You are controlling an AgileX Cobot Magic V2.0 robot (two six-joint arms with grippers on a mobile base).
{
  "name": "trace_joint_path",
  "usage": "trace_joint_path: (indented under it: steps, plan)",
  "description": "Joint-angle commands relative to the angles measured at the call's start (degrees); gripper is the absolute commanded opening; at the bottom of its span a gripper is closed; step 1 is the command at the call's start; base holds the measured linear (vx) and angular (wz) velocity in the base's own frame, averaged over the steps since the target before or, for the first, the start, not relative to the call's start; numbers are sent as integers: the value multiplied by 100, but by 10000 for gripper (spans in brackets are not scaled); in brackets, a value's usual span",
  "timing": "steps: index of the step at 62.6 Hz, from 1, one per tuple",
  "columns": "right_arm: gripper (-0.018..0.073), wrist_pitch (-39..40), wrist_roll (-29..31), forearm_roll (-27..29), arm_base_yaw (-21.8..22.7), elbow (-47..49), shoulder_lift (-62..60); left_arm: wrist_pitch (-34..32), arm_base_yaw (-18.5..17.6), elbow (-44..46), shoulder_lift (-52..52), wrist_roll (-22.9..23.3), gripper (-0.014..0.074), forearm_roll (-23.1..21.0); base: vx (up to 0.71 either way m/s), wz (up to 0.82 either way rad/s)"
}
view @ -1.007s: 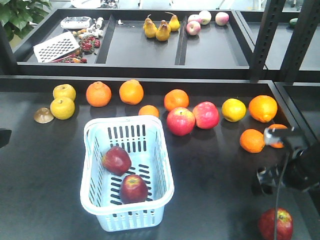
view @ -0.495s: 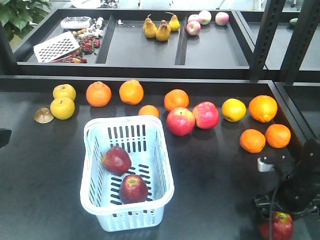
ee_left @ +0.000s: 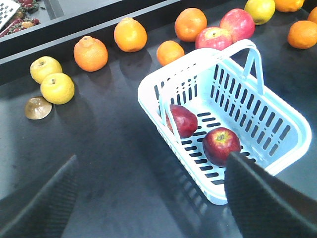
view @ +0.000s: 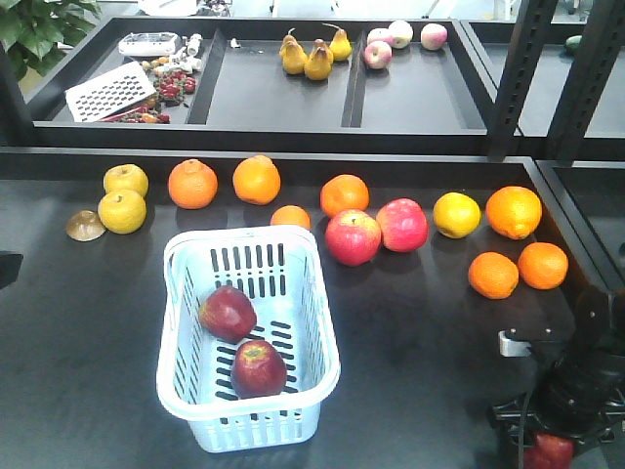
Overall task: Pick three apples into basket with both arms
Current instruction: 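Reach the right gripper to the farthest-out red apple and grasp it, then lower the third red apple into the basket and open the gripper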
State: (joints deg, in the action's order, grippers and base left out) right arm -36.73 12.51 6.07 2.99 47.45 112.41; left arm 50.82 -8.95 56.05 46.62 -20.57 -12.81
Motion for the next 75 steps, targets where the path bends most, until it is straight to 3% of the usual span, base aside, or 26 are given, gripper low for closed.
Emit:
trace_joint_path:
  steps: [1,10,19,35,45,52,63,75]
  plan:
    - [286,-128,-52,23,35,100,-529,-350,-2,141,-27,48,565,-92,0,0]
    - [277,-133,-38,295,11,100,-1176,-350,-2,141,-27,48,565,-92,0,0]
    - [277,-133,90,569,-444,100,-2091,-350,-2,141,-27,48,565,-92,0,0]
    - [277,190,41,845,-2216,344,-3312,-350,-2,141,-27,48,565,-92,0,0]
    - [277,754,-92,929,-3281,974,-3169,-350,-2,141,-27,48,565,-92,0,0]
    - [278,930,-99,929,-3782,1482,-2735,-350,-2,141,-27,48,565,-92,0,0]
    - [314,895,-87,923,-4109,2241,-1852,-350,-2,141,-27,48,565,-92,0,0]
    - [500,730,-65,911,-4126,2719,-1345,-350,-2,141,-27,48,565,-92,0,0]
